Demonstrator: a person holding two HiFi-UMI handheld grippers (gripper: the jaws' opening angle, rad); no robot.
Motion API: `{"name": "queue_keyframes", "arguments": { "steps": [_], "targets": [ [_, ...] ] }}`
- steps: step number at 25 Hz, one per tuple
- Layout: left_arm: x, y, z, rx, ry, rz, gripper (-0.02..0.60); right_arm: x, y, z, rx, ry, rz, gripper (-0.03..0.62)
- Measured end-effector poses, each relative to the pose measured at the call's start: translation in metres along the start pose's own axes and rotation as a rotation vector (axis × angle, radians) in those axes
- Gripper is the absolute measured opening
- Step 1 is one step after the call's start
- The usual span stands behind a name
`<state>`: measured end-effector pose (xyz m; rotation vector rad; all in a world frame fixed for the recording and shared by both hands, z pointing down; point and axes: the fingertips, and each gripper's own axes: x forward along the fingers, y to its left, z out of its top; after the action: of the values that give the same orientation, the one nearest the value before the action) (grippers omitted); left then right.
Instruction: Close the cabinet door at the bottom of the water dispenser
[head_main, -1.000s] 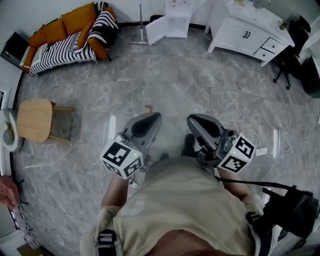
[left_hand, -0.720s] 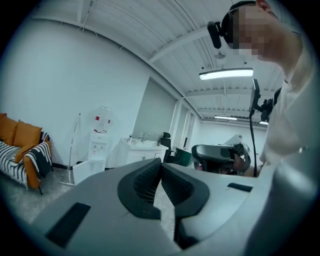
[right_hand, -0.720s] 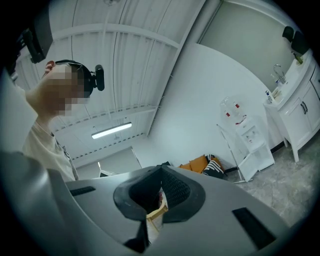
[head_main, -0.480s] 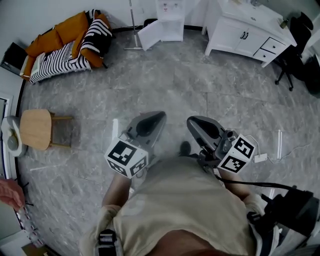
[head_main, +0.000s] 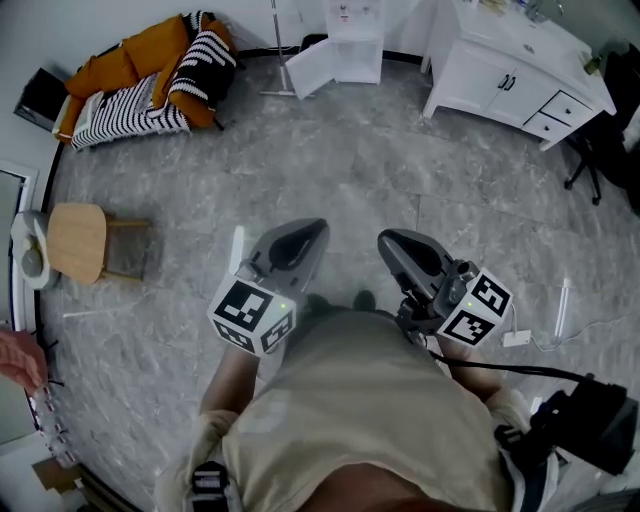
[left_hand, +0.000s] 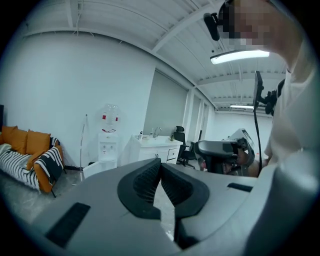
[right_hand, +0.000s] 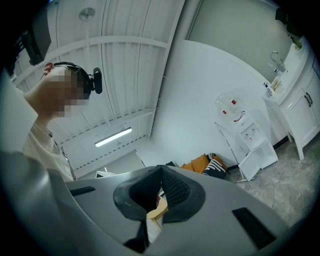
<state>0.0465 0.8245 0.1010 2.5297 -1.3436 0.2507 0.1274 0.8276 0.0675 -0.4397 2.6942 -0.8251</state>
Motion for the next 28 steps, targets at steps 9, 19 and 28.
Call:
{"name": "queue_keyframes", "arguments": {
  "steps": [9,19,28],
  "targets": [
    [0.021,0.036,0.002,-0.002,0.02,-0.031,-0.008,0.026,-0.026,0.002,-0.014,0.049,-0.029,0.014],
    [0.041,0.138,0.024,-0.04,0.007,-0.106,-0.008,0.115,-0.065,0.01,0.003,0.058,-0.121,0.014],
    [0.037,0.228,0.039,-0.043,-0.017,-0.141,-0.008,0.203,-0.088,0.008,0.002,0.054,-0.169,0.014]
  ]
}}
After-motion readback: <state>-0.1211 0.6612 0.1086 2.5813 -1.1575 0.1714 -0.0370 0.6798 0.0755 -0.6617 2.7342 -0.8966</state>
